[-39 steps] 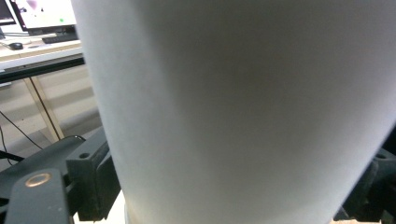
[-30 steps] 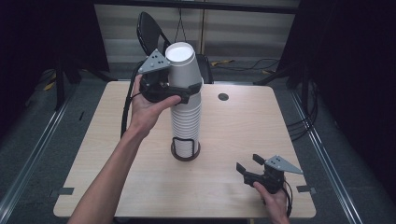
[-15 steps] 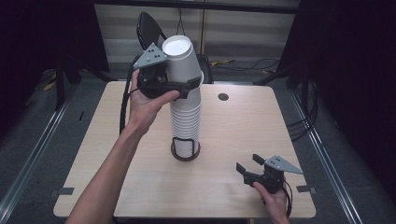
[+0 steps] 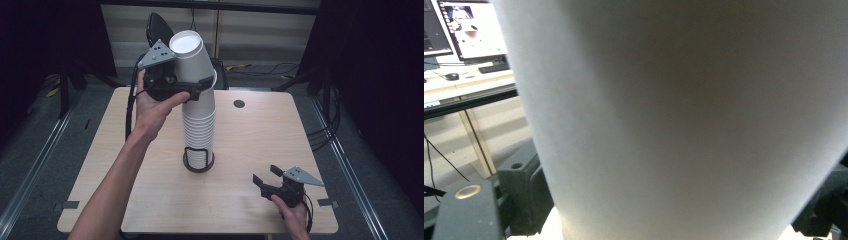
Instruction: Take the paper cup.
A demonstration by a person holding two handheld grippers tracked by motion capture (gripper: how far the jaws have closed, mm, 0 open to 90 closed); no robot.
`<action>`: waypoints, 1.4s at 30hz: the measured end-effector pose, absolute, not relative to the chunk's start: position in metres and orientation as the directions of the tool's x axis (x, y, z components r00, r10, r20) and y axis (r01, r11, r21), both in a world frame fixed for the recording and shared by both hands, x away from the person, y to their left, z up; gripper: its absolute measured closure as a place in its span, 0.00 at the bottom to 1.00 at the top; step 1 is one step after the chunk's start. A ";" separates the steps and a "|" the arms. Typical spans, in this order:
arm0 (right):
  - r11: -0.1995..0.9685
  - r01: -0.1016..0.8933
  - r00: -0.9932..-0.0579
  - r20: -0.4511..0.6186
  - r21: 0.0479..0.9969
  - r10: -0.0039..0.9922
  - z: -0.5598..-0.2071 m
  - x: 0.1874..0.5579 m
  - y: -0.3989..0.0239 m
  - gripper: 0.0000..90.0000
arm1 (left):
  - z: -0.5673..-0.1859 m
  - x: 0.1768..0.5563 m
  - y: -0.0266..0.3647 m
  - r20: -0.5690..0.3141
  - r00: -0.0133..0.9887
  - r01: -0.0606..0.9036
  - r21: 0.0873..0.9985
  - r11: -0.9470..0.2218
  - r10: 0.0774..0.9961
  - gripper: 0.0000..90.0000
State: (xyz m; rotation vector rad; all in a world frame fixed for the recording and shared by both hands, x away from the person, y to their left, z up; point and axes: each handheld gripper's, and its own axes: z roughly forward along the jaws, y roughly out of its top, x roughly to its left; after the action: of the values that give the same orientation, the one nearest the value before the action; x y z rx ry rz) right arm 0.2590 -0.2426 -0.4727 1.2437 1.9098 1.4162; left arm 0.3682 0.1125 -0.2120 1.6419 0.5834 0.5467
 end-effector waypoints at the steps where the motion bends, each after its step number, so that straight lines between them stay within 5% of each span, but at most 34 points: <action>1: 0.064 0.392 -0.489 0.149 0.918 0.859 -0.473 0.259 -0.243 0.23 | -0.212 0.368 0.113 0.027 0.758 0.072 0.990 -0.124 0.651 0.14; 42: 0.070 0.397 -0.489 0.146 0.915 0.860 -0.473 0.259 -0.242 0.23 | -0.200 0.362 0.130 -0.020 0.783 0.076 0.995 -0.064 0.621 0.15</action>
State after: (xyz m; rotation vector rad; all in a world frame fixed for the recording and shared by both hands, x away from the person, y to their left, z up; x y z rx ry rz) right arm 0.2590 -0.2417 -0.4732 1.2446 1.9170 1.4081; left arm 0.3616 0.1298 -0.2001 1.5925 0.5707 0.4888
